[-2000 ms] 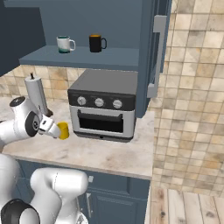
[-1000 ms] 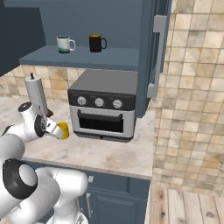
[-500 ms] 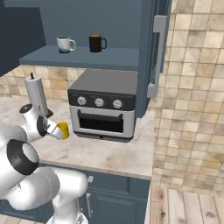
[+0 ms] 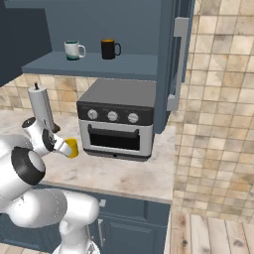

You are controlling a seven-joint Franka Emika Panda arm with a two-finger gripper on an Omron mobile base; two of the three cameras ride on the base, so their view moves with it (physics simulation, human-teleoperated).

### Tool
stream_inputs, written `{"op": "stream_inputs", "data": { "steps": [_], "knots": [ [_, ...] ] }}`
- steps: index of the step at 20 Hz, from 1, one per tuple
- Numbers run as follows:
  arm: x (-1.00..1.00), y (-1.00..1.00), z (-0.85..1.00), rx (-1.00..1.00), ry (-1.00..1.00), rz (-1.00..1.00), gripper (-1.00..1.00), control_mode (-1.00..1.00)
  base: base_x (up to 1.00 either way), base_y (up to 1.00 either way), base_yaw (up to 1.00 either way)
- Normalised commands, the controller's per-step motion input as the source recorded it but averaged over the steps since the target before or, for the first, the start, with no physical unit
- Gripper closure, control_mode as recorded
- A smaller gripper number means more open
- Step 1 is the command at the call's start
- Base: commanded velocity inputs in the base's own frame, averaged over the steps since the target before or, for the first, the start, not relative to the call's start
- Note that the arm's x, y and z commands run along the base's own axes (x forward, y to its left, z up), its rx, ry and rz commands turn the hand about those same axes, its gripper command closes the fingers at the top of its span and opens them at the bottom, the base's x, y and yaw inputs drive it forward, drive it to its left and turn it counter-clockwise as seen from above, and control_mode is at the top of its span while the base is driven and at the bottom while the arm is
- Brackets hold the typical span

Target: Pick the mug on the counter and place it in the cabinet with the handle facing the right, like the mugs already inside.

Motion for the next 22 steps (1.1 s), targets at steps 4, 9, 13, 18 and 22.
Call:
{"op": "stream_inputs", "data": {
  "steps": [4, 9, 13, 18, 22],
  "knots": [
    [0.13, 0.00, -0.03, -0.03, 0.00, -0.02, -1.00, -1.00, 0.00, 0.00, 0.00],
    [0.16, 0.00, -0.10, -0.02, 0.00, -0.01, -1.00, -1.00, 0.00, 0.00, 0.00],
    [0.13, 0.00, -0.15, 0.00, 0.00, -0.01, -1.00, -1.00, 0.00, 0.00, 0.00],
    [0.10, 0.00, -0.11, 0.00, 0.00, -0.01, -1.00, -1.00, 0.00, 0.00, 0.00],
    [0.09, 0.03, -0.07, 0.00, 0.00, -0.01, -1.00, -1.00, 0.00, 0.00, 0.00]
  ]
}}
